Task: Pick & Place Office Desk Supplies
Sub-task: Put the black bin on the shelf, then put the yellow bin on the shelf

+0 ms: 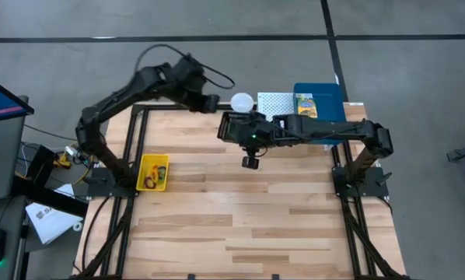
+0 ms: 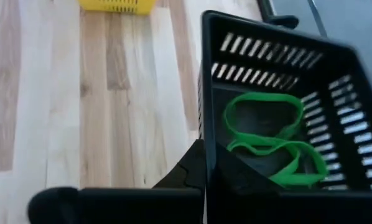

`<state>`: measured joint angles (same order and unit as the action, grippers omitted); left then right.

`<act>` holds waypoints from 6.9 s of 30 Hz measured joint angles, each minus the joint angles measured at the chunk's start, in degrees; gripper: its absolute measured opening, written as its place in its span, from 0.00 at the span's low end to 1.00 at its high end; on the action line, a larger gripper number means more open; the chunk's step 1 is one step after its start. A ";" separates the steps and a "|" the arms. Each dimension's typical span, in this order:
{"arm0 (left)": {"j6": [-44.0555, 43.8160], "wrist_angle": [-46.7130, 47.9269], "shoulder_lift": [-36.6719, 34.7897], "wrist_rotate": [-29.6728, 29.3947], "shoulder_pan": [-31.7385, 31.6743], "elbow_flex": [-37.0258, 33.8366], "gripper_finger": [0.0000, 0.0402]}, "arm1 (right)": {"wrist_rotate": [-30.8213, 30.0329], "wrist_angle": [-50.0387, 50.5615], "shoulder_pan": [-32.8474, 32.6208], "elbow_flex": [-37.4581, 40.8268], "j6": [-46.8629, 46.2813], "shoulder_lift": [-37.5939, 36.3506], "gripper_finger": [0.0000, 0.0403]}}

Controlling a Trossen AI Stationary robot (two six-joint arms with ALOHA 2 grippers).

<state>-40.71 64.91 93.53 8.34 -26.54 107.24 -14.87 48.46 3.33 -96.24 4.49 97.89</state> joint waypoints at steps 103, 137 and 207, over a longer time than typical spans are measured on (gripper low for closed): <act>4.02 -40.94 -21.94 -41.35 28.84 -28.39 0.25 | 38.81 -16.78 47.89 28.17 40.98 -11.57 0.00; 4.36 -40.75 -21.92 -41.31 29.92 -28.37 0.25 | 38.81 -17.70 46.21 28.13 38.74 -11.57 0.17; 4.00 -40.29 -21.92 -41.31 30.44 -28.35 0.25 | 32.96 -13.75 43.91 28.08 33.86 -18.32 0.17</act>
<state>-36.71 24.62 71.61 -32.97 3.90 78.89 18.09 34.71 47.24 -68.16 38.35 79.57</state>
